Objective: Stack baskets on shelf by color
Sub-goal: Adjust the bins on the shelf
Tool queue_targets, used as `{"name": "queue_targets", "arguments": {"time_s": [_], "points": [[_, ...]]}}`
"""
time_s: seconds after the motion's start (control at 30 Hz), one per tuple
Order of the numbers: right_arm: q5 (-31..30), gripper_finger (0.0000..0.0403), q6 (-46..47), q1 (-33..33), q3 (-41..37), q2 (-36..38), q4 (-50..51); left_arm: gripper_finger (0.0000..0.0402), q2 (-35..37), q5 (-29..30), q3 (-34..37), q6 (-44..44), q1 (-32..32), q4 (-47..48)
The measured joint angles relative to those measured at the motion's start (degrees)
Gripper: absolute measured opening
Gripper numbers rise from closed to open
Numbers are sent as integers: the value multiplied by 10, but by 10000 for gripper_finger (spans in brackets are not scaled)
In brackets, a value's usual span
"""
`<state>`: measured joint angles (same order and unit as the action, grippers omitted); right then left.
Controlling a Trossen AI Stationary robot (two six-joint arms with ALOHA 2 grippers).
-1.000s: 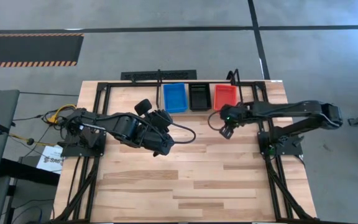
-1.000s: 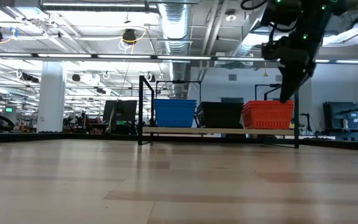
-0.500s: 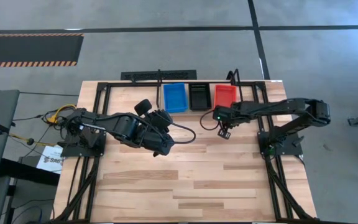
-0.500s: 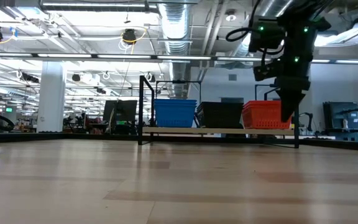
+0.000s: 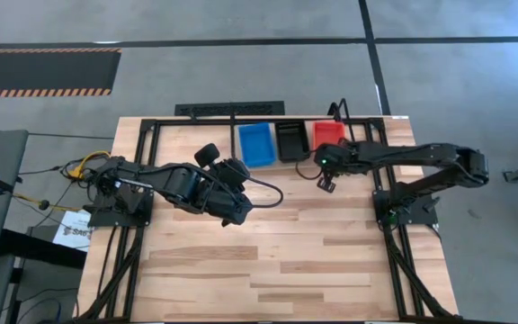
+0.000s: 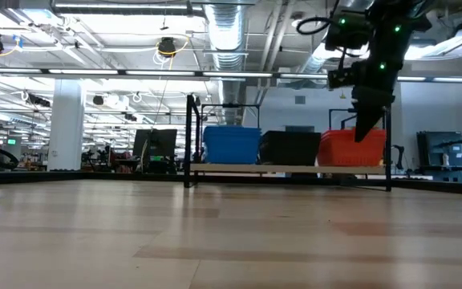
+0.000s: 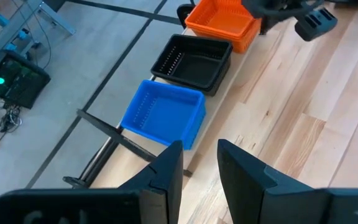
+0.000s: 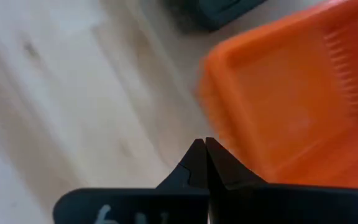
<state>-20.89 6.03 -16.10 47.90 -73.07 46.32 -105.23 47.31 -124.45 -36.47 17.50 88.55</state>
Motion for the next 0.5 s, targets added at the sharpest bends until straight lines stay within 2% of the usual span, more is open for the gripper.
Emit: {"name": "queue_targets", "arguments": {"time_s": [0.2, 0.4, 0.5], "points": [[-7, 2, 9, 10, 0, 32, -25, 89, 0, 0, 0, 0, 0, 0], [11, 2, 15, 9, 0, 38, -31, 89, 0, 0, 0, 0, 0, 0], [52, 2, 15, 9, 6, 37, -42, 89, 0, 0, 0, 0, 0, -3]]}}
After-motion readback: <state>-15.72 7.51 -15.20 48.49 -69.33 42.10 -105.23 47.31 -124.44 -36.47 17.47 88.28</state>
